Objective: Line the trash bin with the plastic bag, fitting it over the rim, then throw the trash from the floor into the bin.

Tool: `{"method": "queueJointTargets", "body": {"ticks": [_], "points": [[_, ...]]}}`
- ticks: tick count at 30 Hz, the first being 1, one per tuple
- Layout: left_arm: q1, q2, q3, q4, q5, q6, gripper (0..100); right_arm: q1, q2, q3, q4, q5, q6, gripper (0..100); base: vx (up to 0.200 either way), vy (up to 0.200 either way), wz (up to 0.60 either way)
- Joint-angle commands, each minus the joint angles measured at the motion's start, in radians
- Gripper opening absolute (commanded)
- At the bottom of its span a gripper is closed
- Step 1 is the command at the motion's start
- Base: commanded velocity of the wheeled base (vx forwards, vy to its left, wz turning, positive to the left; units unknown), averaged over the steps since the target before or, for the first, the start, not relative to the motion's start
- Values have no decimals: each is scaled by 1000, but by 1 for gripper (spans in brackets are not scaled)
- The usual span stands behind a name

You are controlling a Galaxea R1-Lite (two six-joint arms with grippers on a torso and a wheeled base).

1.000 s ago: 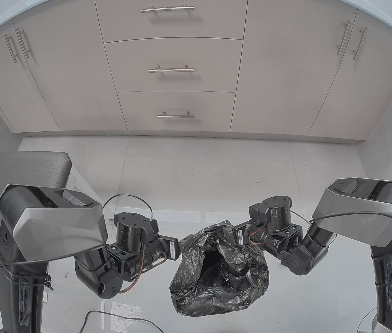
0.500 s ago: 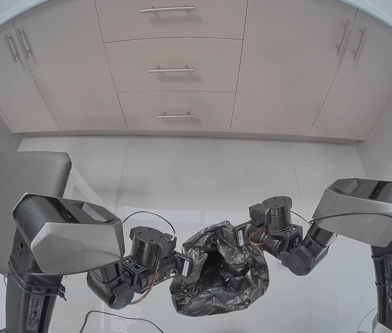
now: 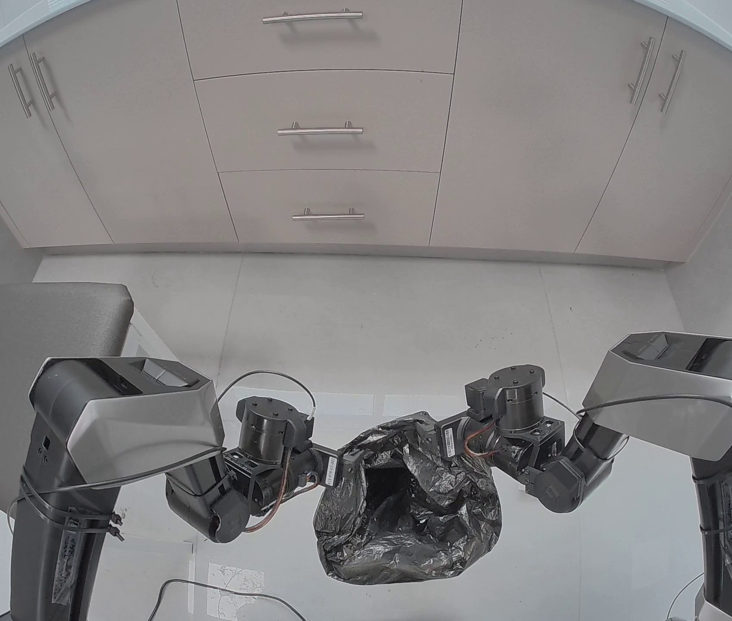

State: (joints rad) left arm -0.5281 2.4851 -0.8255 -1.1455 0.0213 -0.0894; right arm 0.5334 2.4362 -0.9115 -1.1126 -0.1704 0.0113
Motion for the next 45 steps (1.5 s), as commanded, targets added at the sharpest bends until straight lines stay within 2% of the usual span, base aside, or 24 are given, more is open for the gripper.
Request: {"method": "queueJointTargets", "body": {"ticks": [1,9,23,34,38,45], "points": [[5,-3,-7,-11,20,-3,100,-3,7,-1,0,0,-1,100,0,0,0],[7,-46,-20,-5,26,-7,100,-3,12,-3,0,0,-1,100,0,0,0],[71,64,-106,21,22,-1,100,-35,83,-66,8,0,-2,100,0,0,0],[56,69,-106,20,17,-3,100,-56,96,-66,10,-1,-7,100,0,0,0],[40,67,-106,20,17,-7,100,-69,96,-63,11,-3,-31,100,0,0,0],[16,61,-110,20,17,-9,100,-76,52,3,11,-47,-93,100,0,0,0]]}}
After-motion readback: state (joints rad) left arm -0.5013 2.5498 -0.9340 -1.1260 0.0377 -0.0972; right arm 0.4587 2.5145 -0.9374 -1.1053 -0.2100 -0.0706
